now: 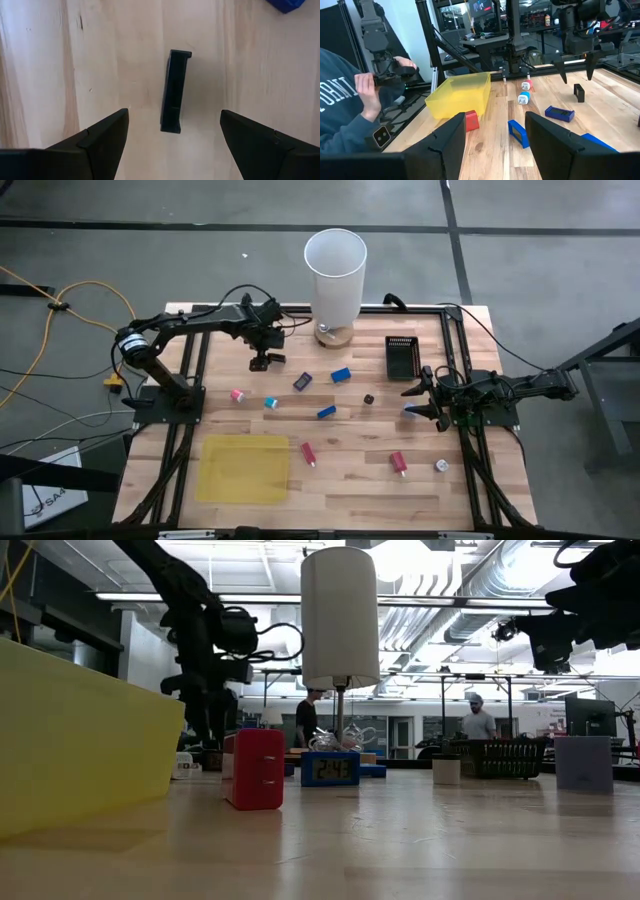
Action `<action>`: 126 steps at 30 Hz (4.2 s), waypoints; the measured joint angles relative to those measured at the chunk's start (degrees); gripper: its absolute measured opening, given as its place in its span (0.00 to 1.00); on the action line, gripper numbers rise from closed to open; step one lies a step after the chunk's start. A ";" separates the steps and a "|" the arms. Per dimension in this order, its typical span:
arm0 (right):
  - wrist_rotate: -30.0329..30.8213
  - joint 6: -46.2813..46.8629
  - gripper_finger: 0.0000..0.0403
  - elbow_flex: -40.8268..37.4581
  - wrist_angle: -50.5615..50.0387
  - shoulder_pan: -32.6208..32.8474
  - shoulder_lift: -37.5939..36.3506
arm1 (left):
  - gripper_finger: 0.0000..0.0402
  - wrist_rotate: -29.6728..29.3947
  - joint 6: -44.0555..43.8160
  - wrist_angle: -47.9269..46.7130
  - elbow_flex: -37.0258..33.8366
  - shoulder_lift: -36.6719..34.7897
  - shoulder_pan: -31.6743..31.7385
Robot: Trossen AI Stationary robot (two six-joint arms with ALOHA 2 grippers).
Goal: Pick & Place Office items
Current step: Put the black digital clock into the black bin
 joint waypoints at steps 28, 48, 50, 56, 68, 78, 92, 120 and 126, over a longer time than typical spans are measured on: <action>0.00 -0.01 0.47 0.00 0.00 0.00 -0.01 | 0.77 3.21 0.90 7.26 -5.24 0.02 3.00; 0.00 0.01 0.47 0.00 0.00 0.01 0.00 | 0.46 3.19 0.92 7.31 -5.24 0.02 2.95; 0.01 -0.01 0.47 0.00 0.00 0.01 0.00 | 0.45 3.19 0.91 7.39 -5.40 0.02 2.78; 0.00 -0.01 0.47 0.00 0.00 0.00 0.01 | 0.43 3.15 0.90 7.37 -5.76 0.02 2.09; 0.00 0.01 0.47 0.00 0.00 -0.01 0.00 | 0.43 0.83 0.83 7.61 -5.76 0.02 1.78; -0.01 -0.01 0.47 0.01 0.00 0.00 0.01 | 0.43 0.85 0.64 7.59 -5.78 0.02 1.80; -0.01 0.01 0.47 0.01 0.00 -0.01 0.01 | 0.31 0.76 0.49 7.98 -5.83 0.02 1.36; 0.00 0.01 0.47 0.00 0.00 -0.01 0.00 | 0.14 0.83 0.22 7.96 -5.83 0.02 1.38; 0.01 0.01 0.47 0.00 0.00 0.01 0.01 | 0.14 0.87 0.22 7.96 -5.83 0.02 1.38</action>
